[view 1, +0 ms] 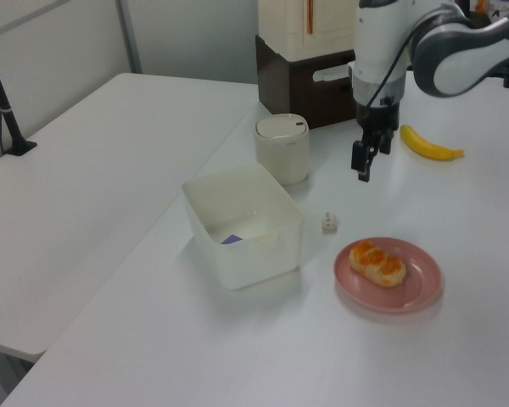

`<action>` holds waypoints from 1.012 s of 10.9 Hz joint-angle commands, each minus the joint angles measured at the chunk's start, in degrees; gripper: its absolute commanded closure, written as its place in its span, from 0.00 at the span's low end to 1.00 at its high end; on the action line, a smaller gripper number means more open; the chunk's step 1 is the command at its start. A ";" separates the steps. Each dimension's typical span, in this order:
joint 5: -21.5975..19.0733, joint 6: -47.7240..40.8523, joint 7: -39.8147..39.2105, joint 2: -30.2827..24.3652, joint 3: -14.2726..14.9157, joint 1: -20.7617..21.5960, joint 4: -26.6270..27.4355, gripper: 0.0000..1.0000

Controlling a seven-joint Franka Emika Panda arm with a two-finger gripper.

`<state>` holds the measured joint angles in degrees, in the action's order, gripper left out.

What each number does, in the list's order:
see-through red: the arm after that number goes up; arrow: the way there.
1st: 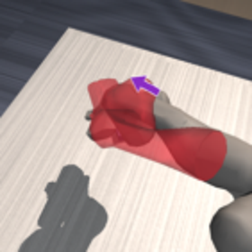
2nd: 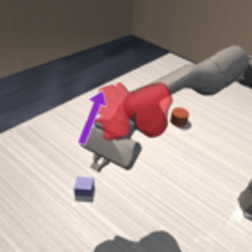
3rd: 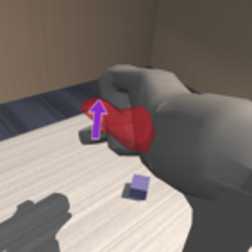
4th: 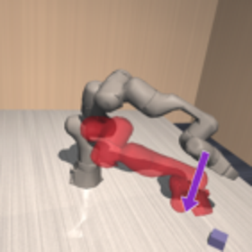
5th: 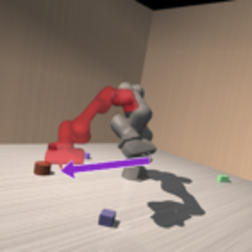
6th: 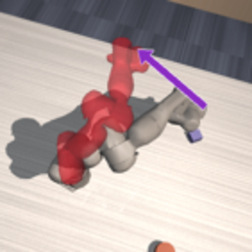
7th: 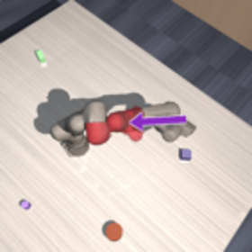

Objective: Put the bread on the table
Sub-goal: 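Move the gripper over the bread roll on the pink plate, then lower the gripper and close it on the bread roll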

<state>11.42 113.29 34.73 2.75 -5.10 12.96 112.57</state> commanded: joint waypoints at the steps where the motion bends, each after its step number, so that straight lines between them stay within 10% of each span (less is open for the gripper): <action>1: -1.40 3.25 11.19 -1.17 -4.98 3.37 3.36 0.00; 3: -1.40 3.25 15.08 -1.17 -9.56 3.91 4.24 0.00; 11: 3.52 9.14 22.83 9.20 -9.93 5.84 2.48 0.00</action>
<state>12.42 121.81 54.28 10.15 -15.41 17.18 115.68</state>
